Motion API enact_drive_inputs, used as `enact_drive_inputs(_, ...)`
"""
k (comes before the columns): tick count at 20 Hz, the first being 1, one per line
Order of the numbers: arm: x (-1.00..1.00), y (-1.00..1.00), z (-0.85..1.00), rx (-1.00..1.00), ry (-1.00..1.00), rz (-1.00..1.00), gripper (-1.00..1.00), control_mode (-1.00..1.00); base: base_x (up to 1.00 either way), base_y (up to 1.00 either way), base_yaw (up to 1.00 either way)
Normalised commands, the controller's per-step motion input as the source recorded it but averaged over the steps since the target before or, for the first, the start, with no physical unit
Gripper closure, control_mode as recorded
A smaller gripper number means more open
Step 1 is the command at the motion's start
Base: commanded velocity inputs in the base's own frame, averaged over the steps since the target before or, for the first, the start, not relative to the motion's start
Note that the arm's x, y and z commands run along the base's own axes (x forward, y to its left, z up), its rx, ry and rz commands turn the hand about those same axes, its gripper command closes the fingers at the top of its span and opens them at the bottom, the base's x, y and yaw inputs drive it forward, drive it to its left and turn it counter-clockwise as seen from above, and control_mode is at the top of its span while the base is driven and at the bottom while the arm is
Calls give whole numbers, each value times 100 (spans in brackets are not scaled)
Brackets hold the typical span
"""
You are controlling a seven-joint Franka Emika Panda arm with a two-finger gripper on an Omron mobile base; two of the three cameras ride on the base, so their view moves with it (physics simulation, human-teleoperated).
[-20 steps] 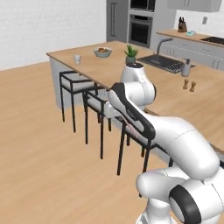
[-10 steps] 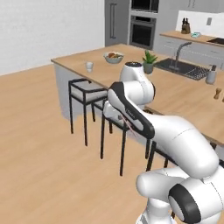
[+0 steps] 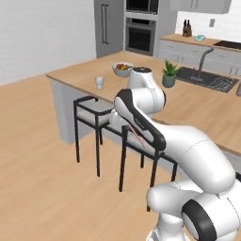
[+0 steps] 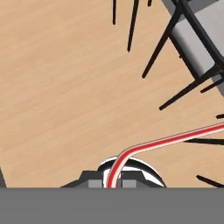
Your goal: Take a straw from the drawer in front and place it inside the glass cup on the dining counter.
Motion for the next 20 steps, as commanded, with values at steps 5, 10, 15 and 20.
enact_drive_inputs(5,0,0,0,0,0,0,100,100,100,100,-38)
enact_drive_inputs(10,0,0,0,0,0,0,100,100,99,100,-44)
enact_drive_inputs(15,0,0,0,0,0,0,100,100,91,100,-46)
enact_drive_inputs(20,0,0,0,0,0,0,100,100,70,100,-50)
